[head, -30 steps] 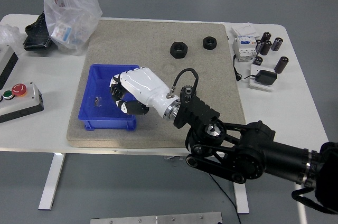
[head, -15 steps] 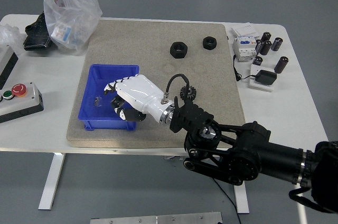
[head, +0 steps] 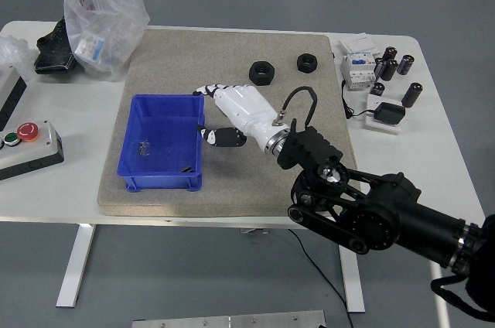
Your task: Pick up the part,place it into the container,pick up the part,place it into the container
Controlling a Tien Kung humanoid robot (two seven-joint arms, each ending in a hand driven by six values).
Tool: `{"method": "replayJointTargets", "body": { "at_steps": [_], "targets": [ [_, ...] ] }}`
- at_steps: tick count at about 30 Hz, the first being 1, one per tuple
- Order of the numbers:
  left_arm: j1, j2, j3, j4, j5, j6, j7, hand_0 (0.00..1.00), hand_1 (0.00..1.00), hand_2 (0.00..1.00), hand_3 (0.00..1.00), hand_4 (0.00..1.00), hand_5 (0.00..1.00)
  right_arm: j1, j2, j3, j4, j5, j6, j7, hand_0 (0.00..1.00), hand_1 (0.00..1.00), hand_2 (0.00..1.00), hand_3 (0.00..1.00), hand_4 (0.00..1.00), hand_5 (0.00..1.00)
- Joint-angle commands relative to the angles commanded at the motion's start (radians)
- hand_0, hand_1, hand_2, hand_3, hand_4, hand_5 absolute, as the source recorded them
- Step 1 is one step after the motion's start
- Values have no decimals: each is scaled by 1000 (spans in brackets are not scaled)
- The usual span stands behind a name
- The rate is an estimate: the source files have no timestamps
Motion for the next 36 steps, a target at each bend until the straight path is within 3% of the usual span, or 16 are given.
{"method": "replayJointTargets", "body": {
  "at_steps": [1, 2, 7, 8, 18, 25, 26, 31, 32, 36],
  "targets": [
    [1, 0, -2, 0, 2, 0, 0, 677, 624, 594, 657, 629, 234, 1, -12, 31, -10, -16, 16, -13, 293, 626, 807, 835, 809, 417],
    [1, 1, -3, 0, 4, 0, 0, 677, 624, 594, 658, 629, 234, -2, -23, 62, -24, -33, 35, -25, 294, 629, 835, 872, 991, 546],
    [-3, 0, 0, 0, 3, -1, -2, 677, 624, 594, 658, 629, 234, -31, -47, 168, -62, -71, 78, -31, 294, 629, 835, 872, 991, 546],
    [-3, -1, 0, 0, 3, -1, -3, 676, 624, 594, 658, 630, 234, -38, -50, 187, -65, -75, 84, -31, 295, 632, 816, 867, 998, 727],
    [-3, -2, -5, 0, 14, -3, -1, 676, 624, 594, 651, 629, 234, -91, -71, 155, -63, -52, 162, -54, 302, 633, 816, 868, 998, 765],
    [-3, -3, -5, 0, 17, -4, -1, 676, 624, 594, 646, 630, 233, -97, -67, 84, -84, -24, 183, -49, 301, 629, 794, 846, 998, 767],
    [-3, -2, -5, 0, 17, -4, -1, 676, 624, 594, 645, 630, 233, -97, -65, 72, -89, -23, 185, -52, 299, 611, 732, 828, 998, 613],
    [-3, -3, -2, 0, 15, -5, -1, 676, 624, 594, 645, 630, 233, -94, -59, 43, -105, -29, 193, -68, 299, 611, 732, 828, 998, 613],
    [-3, -3, -2, 0, 15, -5, -1, 677, 624, 594, 637, 629, 233, -93, -59, 40, -106, -30, 194, -69, 270, 544, 585, 675, 486, 221],
    [-3, -3, -1, 0, 15, -7, 1, 677, 624, 594, 637, 629, 233, -92, -57, 33, -110, -35, 184, -73, 270, 544, 585, 675, 486, 221]
  ]
}}
